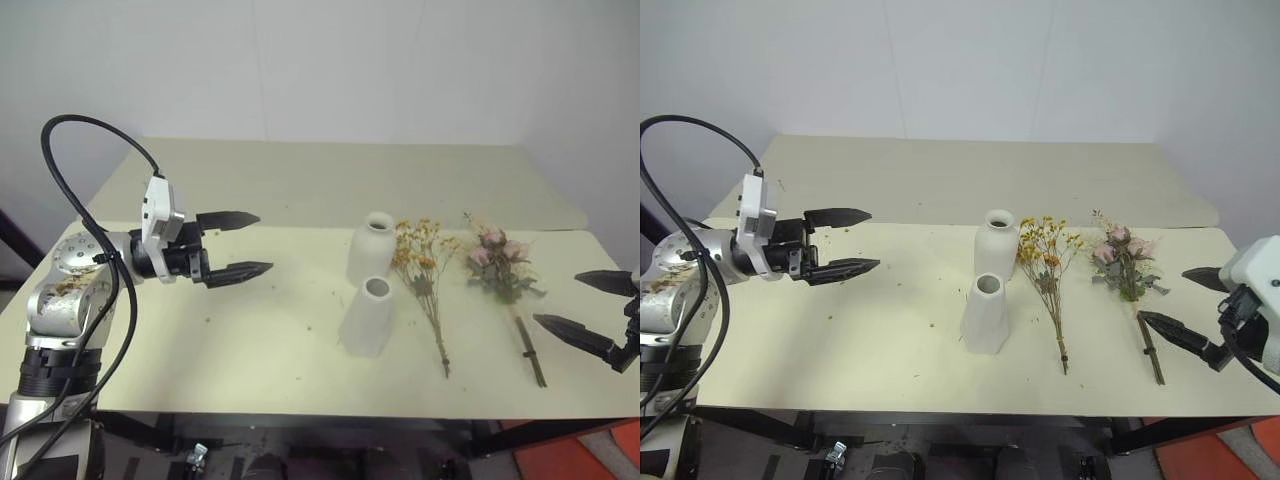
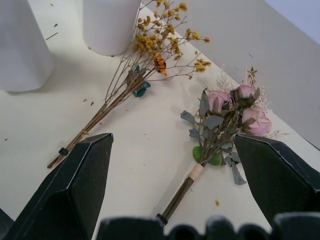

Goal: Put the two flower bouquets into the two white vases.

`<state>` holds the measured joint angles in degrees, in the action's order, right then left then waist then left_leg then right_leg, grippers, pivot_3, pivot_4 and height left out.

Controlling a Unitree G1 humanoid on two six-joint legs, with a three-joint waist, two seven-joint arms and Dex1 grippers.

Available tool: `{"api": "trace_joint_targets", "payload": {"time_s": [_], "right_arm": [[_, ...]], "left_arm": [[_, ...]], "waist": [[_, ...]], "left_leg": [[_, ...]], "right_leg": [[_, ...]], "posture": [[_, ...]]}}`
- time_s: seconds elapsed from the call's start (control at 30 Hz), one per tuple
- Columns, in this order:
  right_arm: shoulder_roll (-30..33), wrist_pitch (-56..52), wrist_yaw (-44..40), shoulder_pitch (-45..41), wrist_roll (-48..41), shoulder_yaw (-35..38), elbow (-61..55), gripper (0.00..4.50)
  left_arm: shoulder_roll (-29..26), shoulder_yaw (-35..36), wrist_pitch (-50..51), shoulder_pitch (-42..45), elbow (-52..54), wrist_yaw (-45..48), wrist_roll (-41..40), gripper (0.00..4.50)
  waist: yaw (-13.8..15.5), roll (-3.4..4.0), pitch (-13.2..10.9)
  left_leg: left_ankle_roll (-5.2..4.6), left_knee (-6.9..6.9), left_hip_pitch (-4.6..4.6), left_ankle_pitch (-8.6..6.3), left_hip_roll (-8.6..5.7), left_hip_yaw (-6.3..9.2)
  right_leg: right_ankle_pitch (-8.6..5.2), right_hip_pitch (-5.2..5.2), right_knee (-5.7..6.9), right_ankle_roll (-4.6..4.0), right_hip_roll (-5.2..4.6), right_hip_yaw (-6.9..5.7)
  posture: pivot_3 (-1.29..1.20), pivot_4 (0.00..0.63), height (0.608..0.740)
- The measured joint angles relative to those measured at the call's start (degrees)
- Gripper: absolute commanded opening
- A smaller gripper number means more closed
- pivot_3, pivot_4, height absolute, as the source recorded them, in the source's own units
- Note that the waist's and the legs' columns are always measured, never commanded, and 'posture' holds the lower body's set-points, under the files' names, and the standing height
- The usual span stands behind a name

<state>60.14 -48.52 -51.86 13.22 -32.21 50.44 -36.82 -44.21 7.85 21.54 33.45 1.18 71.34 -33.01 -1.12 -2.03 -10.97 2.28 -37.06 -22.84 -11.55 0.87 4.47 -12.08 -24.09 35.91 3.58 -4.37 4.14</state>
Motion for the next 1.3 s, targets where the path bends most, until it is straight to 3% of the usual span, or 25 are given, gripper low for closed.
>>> {"api": "trace_joint_targets", "payload": {"time_s": [0.53, 0.67, 0.9, 1.0, 1.13, 1.3], "right_arm": [[3.94, -12.4, 2.49, -5.72, -3.12, -0.99, 0.2, 4.5], [4.87, -17.76, 4.79, -11.05, -6.14, -3.13, 0.24, 4.5], [4.82, -25.1, 12.87, -27.4, -8.39, -23.8, 6.33, 4.5], [1.82, -27.12, 15.97, -36.64, -6.83, -34.44, 12.65, 4.5], [-4.24, -29.68, 19.18, -44.53, -4.44, -43.32, 20.26, 4.5], [-10.55, -30.66, 21.87, -48.1, -1.77, -49.98, 26.23, 4.5]], "left_arm": [[0.23, -0.18, 0.01, 0.0, -0.06, 0.13, 0.05, 4.47], [0.76, -0.87, -0.03, 0.18, -0.16, 0.2, 0.2, 4.47], [3.51, -4.83, -1.57, 4.34, -2.43, 0.41, 2.96, 4.47], [6.03, -7.99, -2.76, 6.67, -4.33, 1.51, 4.61, 4.47], [7.81, -10.12, -4.54, 8.43, -7.13, 2.35, 6.71, 4.47], [8.92, -11.25, -6.37, 9.4, -9.23, 3.38, 8.22, 4.47]], "waist": [[0.04, 0.0, 0.0], [-0.1, 0.0, 0.0], [-0.3, 0.0, 0.0], [-0.37, -0.01, 0.0], [-0.89, 0.0, 0.0], [-1.27, 0.01, -0.01]], "left_leg": [[0.0, 0.01, -0.02, 0.0, 0.0, 0.0], [0.0, 0.0, 0.0, 0.0, 0.01, 0.0], [0.0, 0.0, -0.05, 0.0, 0.0, 0.0], [0.0, 0.0, -0.09, 0.0, -0.01, 0.0], [-0.01, 0.01, -0.14, 0.0, -0.01, 0.02], [-0.01, 0.02, -0.19, 0.0, -0.02, 0.03]], "right_leg": [[0.0, -0.02, -0.02, 0.0, 0.0, -0.01], [0.0, 0.0, 0.0, -0.01, 0.0, -0.01], [0.01, -0.08, -0.02, -0.02, 0.0, 0.0], [0.02, -0.09, -0.04, -0.03, 0.0, 0.0], [0.08, -0.17, -0.01, -0.11, 0.0, 0.0], [0.19, -0.21, -0.01, -0.29, -0.01, 0.0]], "posture": [[0.0, 0.15, 0.74], [0.0, 0.15, 0.74], [0.0, 0.15, 0.74], [0.0, 0.15, 0.74], [0.0, 0.15, 0.74], [0.0, 0.15, 0.74]]}}
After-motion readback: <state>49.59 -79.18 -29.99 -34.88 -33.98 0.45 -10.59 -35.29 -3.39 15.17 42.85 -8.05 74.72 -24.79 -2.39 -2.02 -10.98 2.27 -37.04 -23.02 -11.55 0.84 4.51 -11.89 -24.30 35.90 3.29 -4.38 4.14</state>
